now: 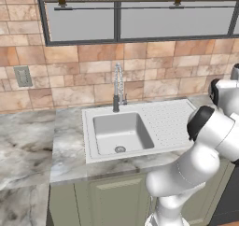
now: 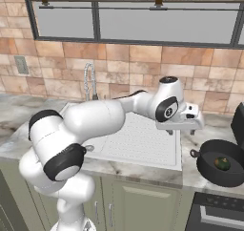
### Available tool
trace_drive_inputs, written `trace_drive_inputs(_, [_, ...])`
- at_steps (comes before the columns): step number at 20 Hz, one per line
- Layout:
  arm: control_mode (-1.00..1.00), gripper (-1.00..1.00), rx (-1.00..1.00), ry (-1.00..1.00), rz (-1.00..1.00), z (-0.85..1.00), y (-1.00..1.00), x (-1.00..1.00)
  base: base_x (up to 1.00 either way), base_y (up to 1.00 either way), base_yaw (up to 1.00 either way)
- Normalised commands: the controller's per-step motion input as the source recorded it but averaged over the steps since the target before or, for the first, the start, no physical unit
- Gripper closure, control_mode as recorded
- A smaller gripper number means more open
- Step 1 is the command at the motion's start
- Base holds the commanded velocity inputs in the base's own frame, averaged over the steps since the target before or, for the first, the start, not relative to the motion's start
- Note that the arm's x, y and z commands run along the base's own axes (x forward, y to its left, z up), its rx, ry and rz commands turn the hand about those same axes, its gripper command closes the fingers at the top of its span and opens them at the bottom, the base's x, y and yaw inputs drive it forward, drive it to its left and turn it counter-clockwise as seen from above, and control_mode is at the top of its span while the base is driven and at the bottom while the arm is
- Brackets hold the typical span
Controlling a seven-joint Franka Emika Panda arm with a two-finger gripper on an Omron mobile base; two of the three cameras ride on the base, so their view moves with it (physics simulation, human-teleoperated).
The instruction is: Dump the squash from the pot into the sink. Then turn on the water and wash the squash. Then turn off the water and put the squash back in the pot.
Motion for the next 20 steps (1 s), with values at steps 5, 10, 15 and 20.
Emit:
trace_drive_inputs(5, [-1.00, -1.00, 0.00, 0.00, 0.00, -0.22, -0.13, 0.00, 0.00, 0.00, 0.00])
trace_drive_inputs(10, [-1.00, -1.00, 0.00, 0.01, 0.00, -0.20, -0.24, 0.04, 0.00, 0.00, 0.00])
trace_drive_inputs(15, [-1.00, -1.00, 0.00, 0.03, 0.00, -0.22, -0.17, 0.06, 0.00, 0.00, 0.00])
trace_drive_inputs(20, [-1.00, -1.00, 0.00, 0.04, 0.00, -0.18, -0.18, 0.10, 0.00, 0.00, 0.00])
